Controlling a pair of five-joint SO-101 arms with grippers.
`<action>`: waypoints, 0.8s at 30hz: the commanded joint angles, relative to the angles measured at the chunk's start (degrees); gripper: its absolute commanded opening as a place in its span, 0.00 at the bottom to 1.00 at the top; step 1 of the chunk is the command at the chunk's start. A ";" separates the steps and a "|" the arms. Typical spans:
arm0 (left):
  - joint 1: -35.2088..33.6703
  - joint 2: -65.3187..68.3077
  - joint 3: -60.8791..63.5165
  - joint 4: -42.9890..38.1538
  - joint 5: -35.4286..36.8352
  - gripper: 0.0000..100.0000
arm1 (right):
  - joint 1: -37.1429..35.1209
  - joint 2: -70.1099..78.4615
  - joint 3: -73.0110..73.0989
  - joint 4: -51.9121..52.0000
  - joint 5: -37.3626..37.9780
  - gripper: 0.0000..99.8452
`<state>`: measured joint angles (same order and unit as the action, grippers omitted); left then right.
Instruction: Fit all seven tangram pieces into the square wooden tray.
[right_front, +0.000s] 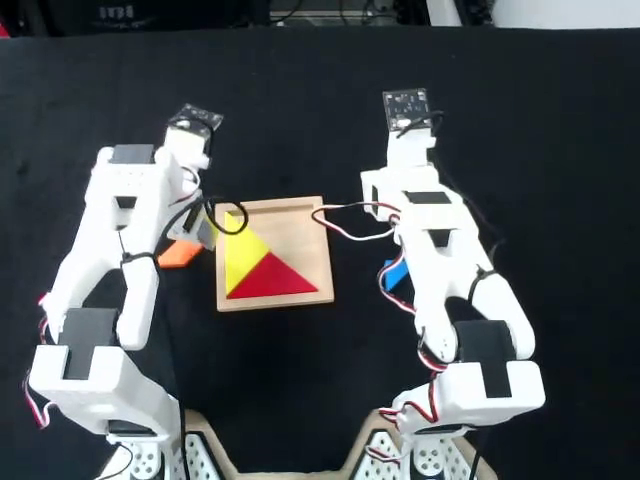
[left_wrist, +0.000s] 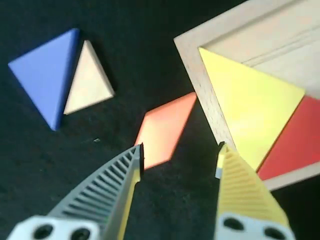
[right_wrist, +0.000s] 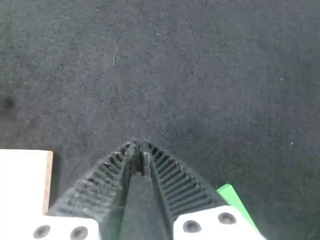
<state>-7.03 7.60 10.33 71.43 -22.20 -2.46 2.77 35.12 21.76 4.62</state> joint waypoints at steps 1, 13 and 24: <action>-5.32 -0.09 -3.82 -2.64 -3.69 0.24 | -1.93 -0.31 -3.03 -0.26 0.53 0.01; -5.49 10.64 -5.05 -5.63 -11.96 0.24 | -2.73 -0.31 -2.33 -0.53 0.62 0.01; -2.59 11.96 -4.44 -3.96 -12.75 0.24 | -2.73 -0.31 -2.42 -0.53 0.62 0.01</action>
<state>-11.78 19.47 7.25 66.68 -35.03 -4.31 2.77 35.12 21.76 4.79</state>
